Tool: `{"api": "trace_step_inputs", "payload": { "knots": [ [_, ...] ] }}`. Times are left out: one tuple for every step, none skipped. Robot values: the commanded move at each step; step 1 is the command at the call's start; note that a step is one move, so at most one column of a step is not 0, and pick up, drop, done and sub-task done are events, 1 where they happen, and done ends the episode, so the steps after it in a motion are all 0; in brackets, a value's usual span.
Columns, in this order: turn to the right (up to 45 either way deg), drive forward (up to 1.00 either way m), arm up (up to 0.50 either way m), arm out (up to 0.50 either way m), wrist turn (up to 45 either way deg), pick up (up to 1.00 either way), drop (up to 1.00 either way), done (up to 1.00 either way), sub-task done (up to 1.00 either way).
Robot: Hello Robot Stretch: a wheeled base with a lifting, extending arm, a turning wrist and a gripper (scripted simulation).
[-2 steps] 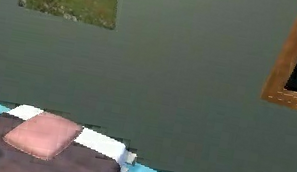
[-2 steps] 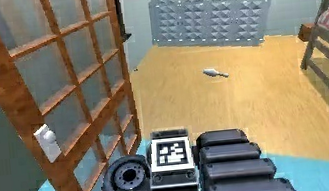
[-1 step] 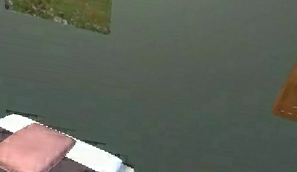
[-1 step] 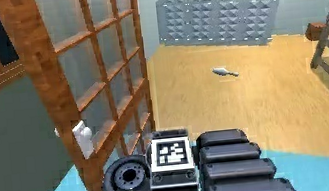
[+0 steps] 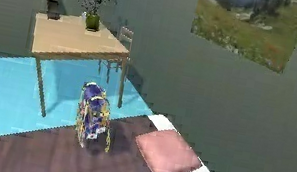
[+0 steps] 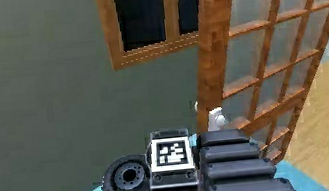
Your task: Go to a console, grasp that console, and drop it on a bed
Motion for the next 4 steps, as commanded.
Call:
{"api": "trace_step_inputs", "payload": {
  "knots": [
    [-45.0,0.0,0.0,0.0,0.0,0.0,0.0,0.0,0.0],
    [-45.0,0.0,0.0,0.0,0.0,0.0,0.0,0.0,0.0],
    [-6.0,0.0,0.0,0.0,0.0,0.0,0.0,0.0,0.0],
    [0.0,0.0,0.0,0.48,0.0,0.0,0.0,0.0,0.0]
  ]
}}
